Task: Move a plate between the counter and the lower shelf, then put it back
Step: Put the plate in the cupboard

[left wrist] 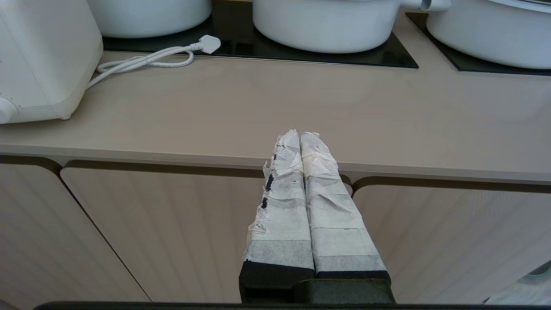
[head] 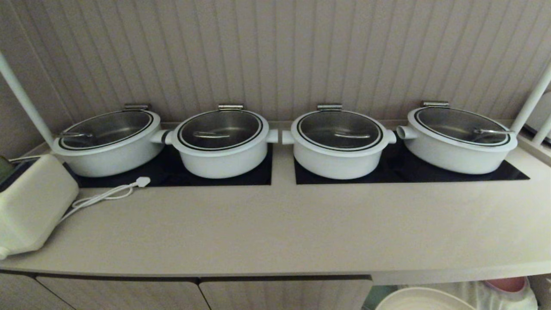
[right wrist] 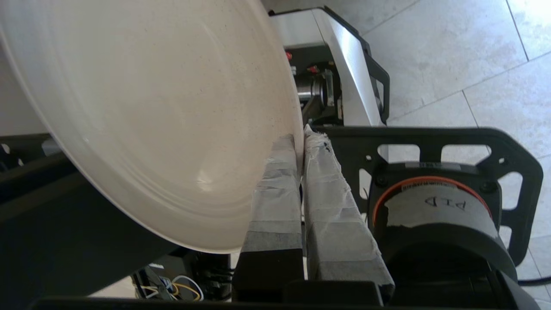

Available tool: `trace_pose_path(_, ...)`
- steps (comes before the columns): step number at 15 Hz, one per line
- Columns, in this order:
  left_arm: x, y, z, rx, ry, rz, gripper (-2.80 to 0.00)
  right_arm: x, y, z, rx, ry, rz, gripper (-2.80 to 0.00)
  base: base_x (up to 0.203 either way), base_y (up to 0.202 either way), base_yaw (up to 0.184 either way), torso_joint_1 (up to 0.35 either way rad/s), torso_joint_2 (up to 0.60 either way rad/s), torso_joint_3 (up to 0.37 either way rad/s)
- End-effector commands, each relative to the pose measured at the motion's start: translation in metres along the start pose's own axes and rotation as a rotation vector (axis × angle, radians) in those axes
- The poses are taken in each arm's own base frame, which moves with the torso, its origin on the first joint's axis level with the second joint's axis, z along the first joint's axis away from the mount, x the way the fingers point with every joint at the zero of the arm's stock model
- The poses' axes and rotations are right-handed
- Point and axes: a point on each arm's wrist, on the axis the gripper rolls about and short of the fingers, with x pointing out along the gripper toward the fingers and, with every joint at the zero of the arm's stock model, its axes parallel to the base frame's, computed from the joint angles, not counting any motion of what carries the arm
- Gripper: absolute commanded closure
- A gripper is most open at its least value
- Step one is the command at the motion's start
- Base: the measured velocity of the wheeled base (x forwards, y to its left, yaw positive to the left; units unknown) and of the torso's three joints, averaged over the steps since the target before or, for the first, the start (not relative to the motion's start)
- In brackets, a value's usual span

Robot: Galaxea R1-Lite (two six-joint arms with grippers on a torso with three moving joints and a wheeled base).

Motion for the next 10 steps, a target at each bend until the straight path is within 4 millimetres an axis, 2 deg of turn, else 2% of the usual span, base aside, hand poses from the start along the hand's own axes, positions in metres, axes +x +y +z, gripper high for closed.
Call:
trace_pose_path(1, 0.0, 0.0, 0.0, -0.001, -0.001, 0.001, 0.0, 0.0012, -0.0026, -0.0041, 0.005, 0.015, -0.007, 0.0, 0.0, 0.0, 0.0, 0.0, 0.0, 0.0)
trace_pose_path(10, 0.0, 0.0, 0.0, -0.001, -0.001, 0.001, 0.0, 0.0006, -0.0073, -0.0123, 0.008, 0.03, -0.014, 0.0, 0.0, 0.0, 0.0, 0.0, 0.0, 0.0)
